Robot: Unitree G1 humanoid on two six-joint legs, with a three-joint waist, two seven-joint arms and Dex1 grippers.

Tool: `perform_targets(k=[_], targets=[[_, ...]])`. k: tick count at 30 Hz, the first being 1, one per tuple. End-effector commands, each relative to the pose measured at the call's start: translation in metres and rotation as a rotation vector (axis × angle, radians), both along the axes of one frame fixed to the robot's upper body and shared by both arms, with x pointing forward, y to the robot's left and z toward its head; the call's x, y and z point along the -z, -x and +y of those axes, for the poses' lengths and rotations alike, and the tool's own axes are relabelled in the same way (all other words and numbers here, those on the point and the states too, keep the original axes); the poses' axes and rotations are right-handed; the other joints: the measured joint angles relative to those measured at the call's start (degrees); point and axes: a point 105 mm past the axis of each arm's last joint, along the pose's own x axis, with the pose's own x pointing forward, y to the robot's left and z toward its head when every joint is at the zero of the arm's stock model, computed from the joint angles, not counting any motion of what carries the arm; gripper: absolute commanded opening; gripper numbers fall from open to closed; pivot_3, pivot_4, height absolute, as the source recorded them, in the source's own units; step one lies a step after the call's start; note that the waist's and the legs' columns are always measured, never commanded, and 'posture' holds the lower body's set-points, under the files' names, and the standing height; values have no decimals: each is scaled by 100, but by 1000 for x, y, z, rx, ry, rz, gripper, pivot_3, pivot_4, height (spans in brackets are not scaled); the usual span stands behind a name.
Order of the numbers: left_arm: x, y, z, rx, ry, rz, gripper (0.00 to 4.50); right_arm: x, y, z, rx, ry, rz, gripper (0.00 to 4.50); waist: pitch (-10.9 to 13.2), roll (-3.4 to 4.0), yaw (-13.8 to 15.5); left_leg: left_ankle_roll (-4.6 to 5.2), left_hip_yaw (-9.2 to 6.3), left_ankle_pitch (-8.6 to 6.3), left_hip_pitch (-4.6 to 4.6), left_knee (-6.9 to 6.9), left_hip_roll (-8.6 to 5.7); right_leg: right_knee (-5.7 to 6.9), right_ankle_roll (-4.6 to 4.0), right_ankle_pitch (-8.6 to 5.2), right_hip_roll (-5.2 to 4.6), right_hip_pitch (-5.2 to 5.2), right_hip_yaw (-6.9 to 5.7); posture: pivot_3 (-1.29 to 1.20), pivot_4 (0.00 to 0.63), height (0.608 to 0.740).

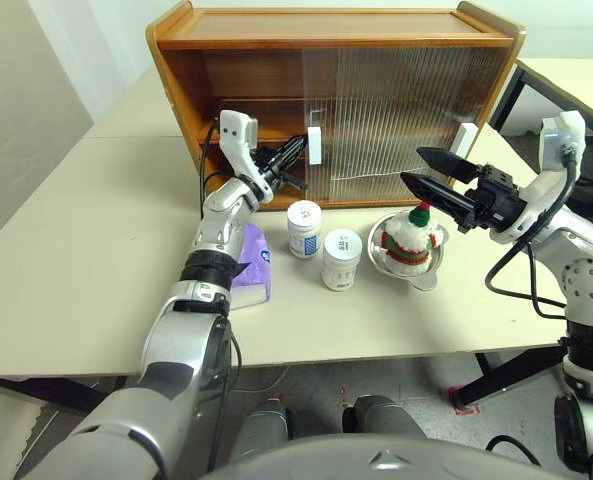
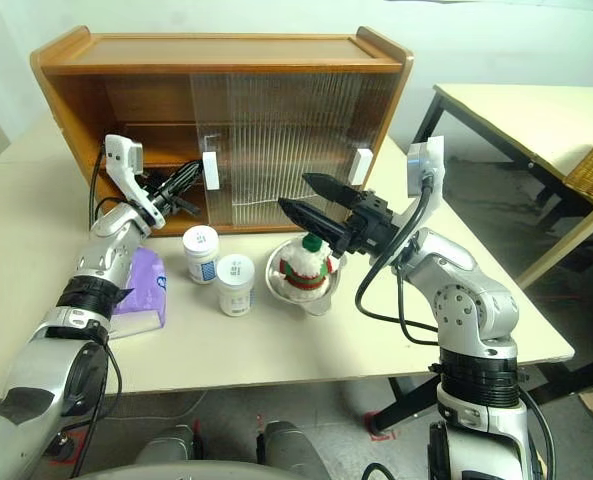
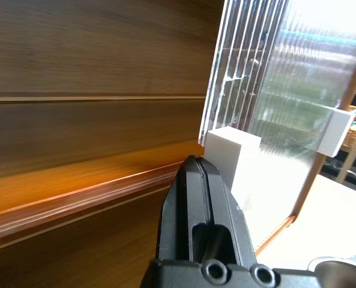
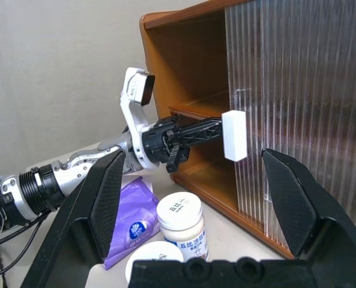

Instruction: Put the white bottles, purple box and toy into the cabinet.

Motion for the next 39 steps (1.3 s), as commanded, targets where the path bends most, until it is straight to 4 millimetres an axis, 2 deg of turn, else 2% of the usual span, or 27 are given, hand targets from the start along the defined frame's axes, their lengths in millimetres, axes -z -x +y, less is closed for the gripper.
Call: perform_targets(k=[1,16,29,38,39], targets=[[-3,-1,-10,37,-22,-13,25,-2,1,-2,9,6,-12,4500,0,0,-13,0,0,0,-1,0,0,-1,1,0,0,-1,0,-210,19,740],[-3,-3,-18,54,-27,-14,25,-2,1,-2,11,9,-10,4500,0,0,-60,13,7,-8,-19,11,-2,-10,11,0,1,-8,0,-214,18,740],[-29,-6,25,-83,52,-84,25,-4,0,1,-2,10,-12,4500,0,0,-94,16,66,-9,-29,14,-1,-21,24,7,2,-14,1,-192,18,740],[-39,21,46,-92,66,-117,25,-3,-2,3,-17,11,-6,4500,0,1,-87,19,85,-11,-29,16,-6,-22,24,7,8,-16,-7,-163,23,740],[-38,24,51,-95,70,-116,402,-3,-3,3,-19,11,-5,4500,0,1,-81,20,87,-12,-28,16,-6,-22,24,7,9,-16,-8,-163,23,740]])
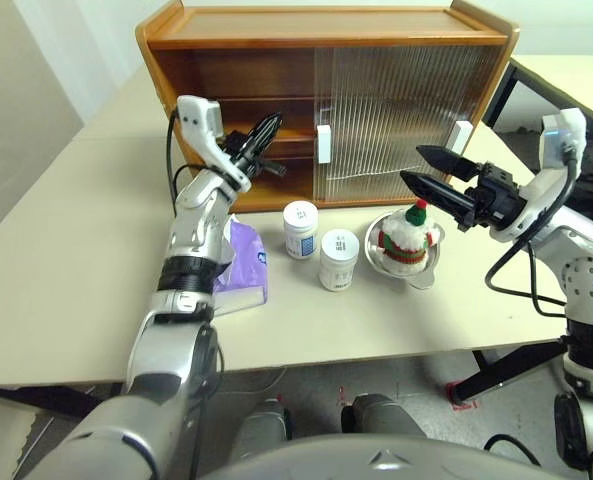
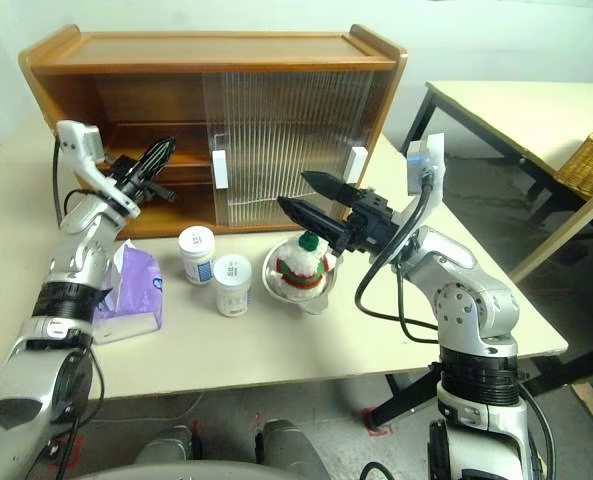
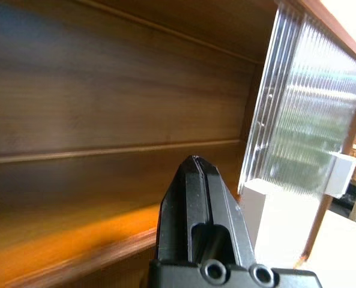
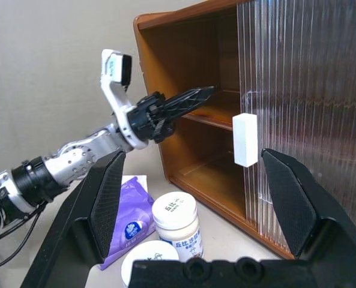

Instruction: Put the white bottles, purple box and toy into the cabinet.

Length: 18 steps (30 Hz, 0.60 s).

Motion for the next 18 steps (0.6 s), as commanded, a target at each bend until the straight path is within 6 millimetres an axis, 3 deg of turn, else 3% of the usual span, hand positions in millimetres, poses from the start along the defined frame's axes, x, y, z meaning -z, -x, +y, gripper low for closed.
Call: perform_targets(k=[1,12,18], targets=[[-3,9,10,0,8,-2,602,-1,-2,2,-13,10,3,4500,0,0,9,0,1,0,0,0,0,0,0,0,1,0,-3,-163,23,740],[9,51,86,-123,-16,4,4479,1,-3,3,-34,15,8,4500,0,3,48,-10,-54,-6,-2,-9,28,6,-18,4,-8,-24,33,-146,27,740],[21,81,108,-137,-37,36,4479,0,-3,3,-39,17,8,4500,-1,3,74,-22,-91,-14,-24,-10,50,6,-28,1,-16,-50,37,-143,27,740]])
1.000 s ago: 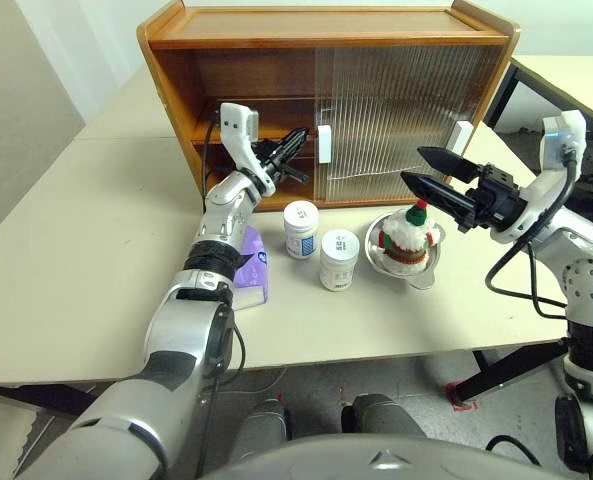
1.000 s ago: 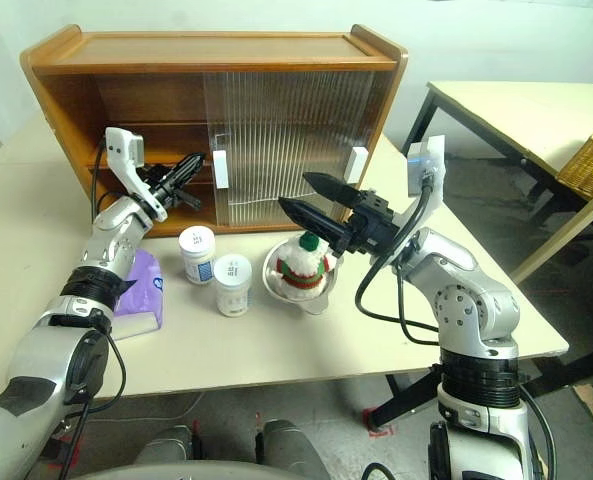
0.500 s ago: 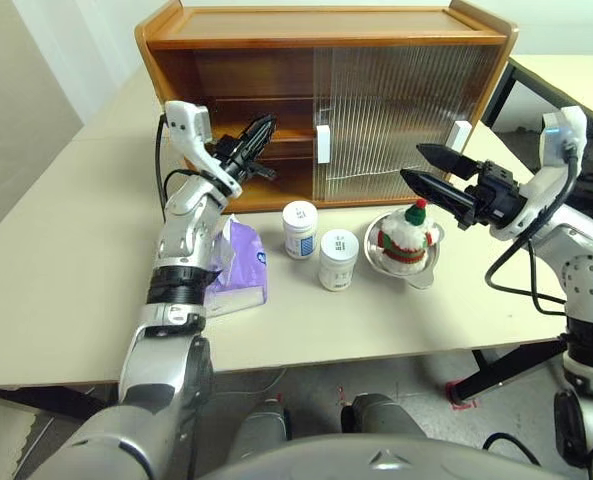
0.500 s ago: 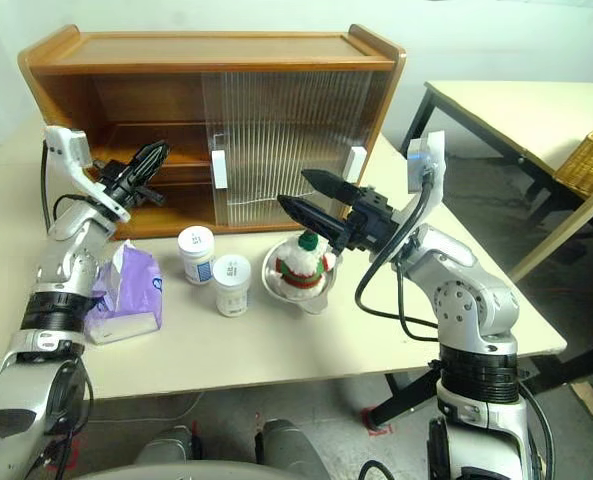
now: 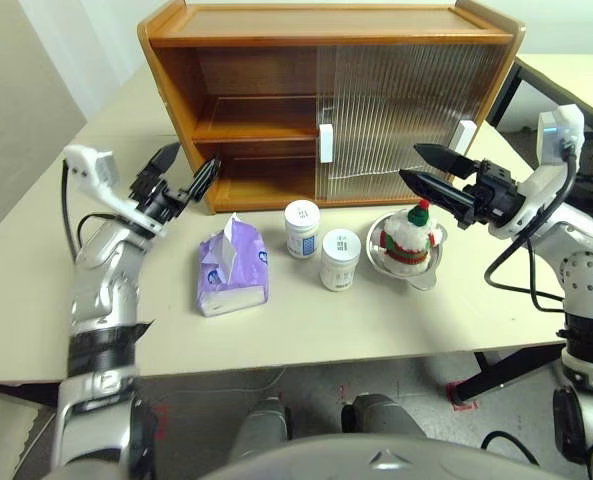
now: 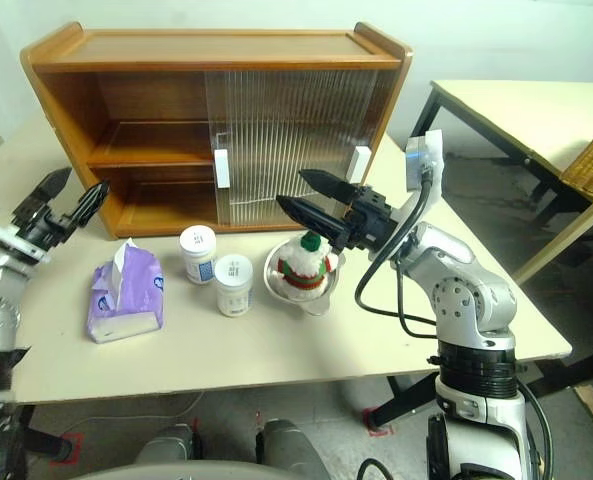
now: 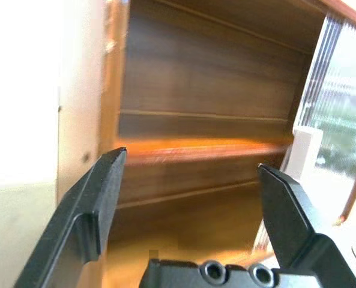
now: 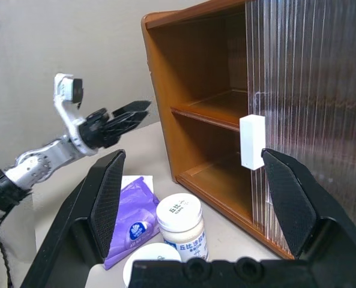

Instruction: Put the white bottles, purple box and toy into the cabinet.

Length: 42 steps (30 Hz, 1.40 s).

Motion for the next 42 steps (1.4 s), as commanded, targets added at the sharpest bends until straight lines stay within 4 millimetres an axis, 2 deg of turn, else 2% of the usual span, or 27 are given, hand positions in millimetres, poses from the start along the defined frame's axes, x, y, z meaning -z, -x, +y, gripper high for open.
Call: perform_targets(k=[1,4,12,19,25,32,42], targets=[[0,14,6,11,-2,6,4479,1,-2,2,-12,16,6,4500,0,0,1,-3,-2,-2,-1,-1,0,0,-3,0,0,-2,0,-143,27,740],[7,31,13,9,-2,35,4479,2,-2,4,-18,15,9,4500,1,2,4,-73,-6,-44,-2,-9,7,0,-18,2,0,-11,2,-118,36,740],[33,73,15,38,7,120,4479,2,-6,7,-39,16,16,4500,2,4,41,-83,-5,-39,3,-70,20,14,-49,-2,3,-43,7,-105,40,740],[44,95,20,18,25,135,4479,4,-6,8,-52,19,24,4500,8,12,100,-105,-5,-42,4,-80,47,21,-71,-13,9,-53,5,-83,47,740],[59,116,2,58,14,166,4479,5,-8,9,-60,22,30,4500,17,25,127,-119,-5,-50,2,-81,49,20,-81,-21,9,-55,6,-66,57,740],[75,124,-15,91,9,202,4479,5,-7,9,-65,27,34,4500,24,36,184,-132,-6,-58,4,-85,57,22,-85,-27,10,-57,5,-66,59,740],[101,120,-17,94,-48,252,4479,5,-7,8,-63,33,37,4500,39,50,203,-144,-6,-65,3,-85,60,21,-86,-31,10,-58,6,-80,65,740]])
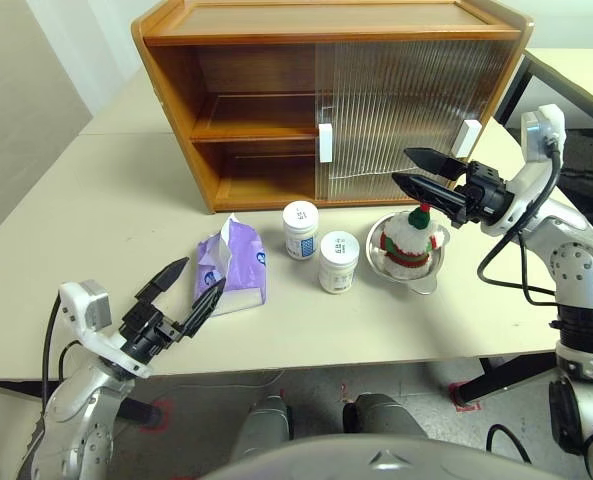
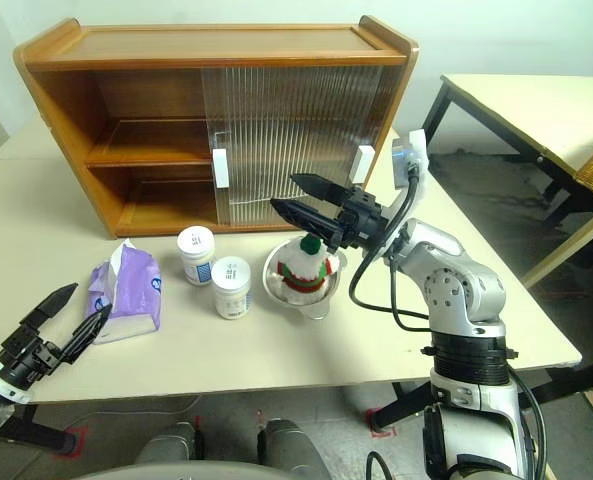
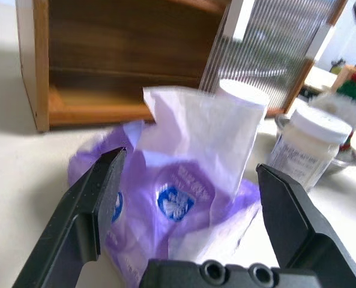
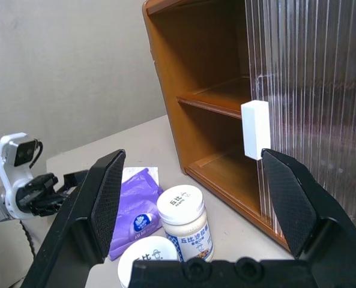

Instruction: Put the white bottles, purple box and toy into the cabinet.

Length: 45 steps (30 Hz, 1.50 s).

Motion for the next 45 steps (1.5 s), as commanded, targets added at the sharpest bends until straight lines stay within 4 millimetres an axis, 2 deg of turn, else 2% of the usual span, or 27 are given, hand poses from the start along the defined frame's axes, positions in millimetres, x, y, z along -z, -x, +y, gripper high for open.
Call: perform_targets(k=[1,11,17,31,35,45], targets=[[9,-4,1,-4,-28,21,4479,-2,0,2,-10,18,-3,4500,6,1,1,0,0,0,0,0,0,0,0,0,0,0,0,-80,65,740],[34,-13,-1,-48,-20,88,4479,-2,1,0,-2,20,-5,4500,37,23,-2,0,1,-1,-1,-1,2,0,-1,-3,0,-1,1,-91,65,740],[49,-6,2,-58,-36,144,4479,-3,2,-1,1,19,-9,4500,48,35,-6,2,2,0,-1,-2,2,0,1,-5,1,-1,2,-98,68,740],[57,-7,9,-106,-41,196,4479,-6,1,1,6,18,-19,4500,54,42,-17,2,1,0,1,-2,2,0,2,-6,1,0,1,-98,63,740],[57,-10,11,-108,-38,193,3557,-7,0,2,6,18,-24,4500,54,42,-17,2,1,0,1,-2,1,0,2,-5,1,0,1,-99,59,740],[74,-9,29,-111,-42,186,68,-8,-1,3,8,16,-31,4500,46,54,-15,5,0,2,10,-3,2,9,0,-4,2,5,1,-97,53,740]])
